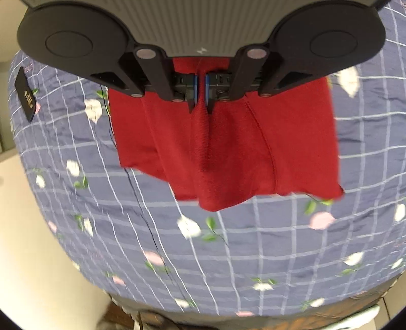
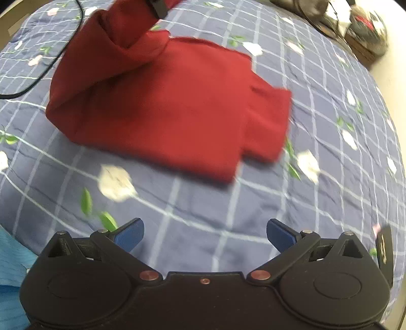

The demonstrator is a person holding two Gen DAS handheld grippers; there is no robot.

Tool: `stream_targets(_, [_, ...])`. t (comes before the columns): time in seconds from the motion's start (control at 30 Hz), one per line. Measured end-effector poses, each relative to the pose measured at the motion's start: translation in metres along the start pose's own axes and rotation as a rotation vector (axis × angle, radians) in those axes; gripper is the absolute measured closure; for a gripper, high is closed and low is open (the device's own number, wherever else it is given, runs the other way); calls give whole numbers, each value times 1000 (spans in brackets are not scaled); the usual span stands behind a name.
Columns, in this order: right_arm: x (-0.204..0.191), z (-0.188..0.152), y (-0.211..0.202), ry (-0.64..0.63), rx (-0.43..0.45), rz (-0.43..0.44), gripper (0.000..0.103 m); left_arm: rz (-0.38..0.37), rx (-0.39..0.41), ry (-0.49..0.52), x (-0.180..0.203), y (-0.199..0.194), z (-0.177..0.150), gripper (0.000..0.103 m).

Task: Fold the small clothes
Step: 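Lift the sweater edge with the left gripper and fold it over, then open the left gripper and release the folded sweater side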

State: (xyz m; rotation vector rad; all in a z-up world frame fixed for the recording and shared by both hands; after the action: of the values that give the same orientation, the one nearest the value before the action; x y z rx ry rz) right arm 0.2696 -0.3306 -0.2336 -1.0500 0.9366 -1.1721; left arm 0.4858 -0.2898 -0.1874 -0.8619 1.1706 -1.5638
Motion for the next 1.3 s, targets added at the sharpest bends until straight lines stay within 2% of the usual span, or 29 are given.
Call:
stream_targets(0.17, [30, -30, -7, 32, -31, -10, 0, 32, -25, 16, 30, 19, -11, 99])
stream_targets(0.33, [58, -48, -8, 59, -49, -15, 0, 35, -57, -42, 29, 26, -14, 94])
stream_targets(0.37, [62, -50, -8, 62, -51, -13, 0, 27, -65, -62, 27, 25, -14, 90])
stream_targets(0.43, [68, -51, -9, 63, -52, -8, 0, 8, -70, -88, 25, 23, -13, 76])
stream_targets(0.47, [70, -51, -9, 62, -53, -7, 0, -2, -67, -93, 24, 19, -12, 72])
stream_targets(0.53, [74, -50, -9, 59, -51, -6, 0, -17, -54, -92, 23, 13, -12, 57])
stream_targets(0.63, [76, -45, -10, 50, -50, 1, 0, -40, -38, -111, 18, 2, -13, 45])
stream_targets(0.67, [76, -42, -10, 44, -50, 2, 0, -49, -30, -127, 13, -2, -15, 43])
stream_targets(0.73, [75, -35, -9, 39, -48, 7, 0, -46, -16, -155, 2, -10, -19, 30])
stream_targets(0.77, [74, -32, -8, 40, -46, 12, 0, -37, -5, -170, -5, -14, -22, 28])
stream_targets(0.83, [70, -26, -6, 38, -42, 23, 0, -8, 9, -199, -21, -21, -28, 19])
stream_targets(0.97, [54, -16, 1, 3, -63, 61, 0, 51, -10, -259, -55, -24, -41, 12])
stream_targets(1.03, [44, -9, 5, -21, -83, 97, 0, 87, -25, -298, -75, -24, -48, 2])
stream_targets(1.17, [36, 14, 5, -8, -62, 122, 0, 138, -31, -346, -114, -21, -58, 1])
stream_targets(1.3, [41, 46, 2, 95, -3, 174, 0, 171, -78, -391, -141, -9, -74, 1])
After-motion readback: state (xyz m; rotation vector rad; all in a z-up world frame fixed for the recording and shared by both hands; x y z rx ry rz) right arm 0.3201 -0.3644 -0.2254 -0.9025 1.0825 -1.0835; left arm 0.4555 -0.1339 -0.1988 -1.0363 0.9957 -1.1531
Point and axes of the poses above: each gripper's, at about its wrist camera, not at the fingertips, and y roughly the way its jaws point, x to its right, z to its top, the point moved 3 cm from there along y, roughly the way its jaws point, and after that the axes turned 12 degrees about z, right-handed, at the moved point
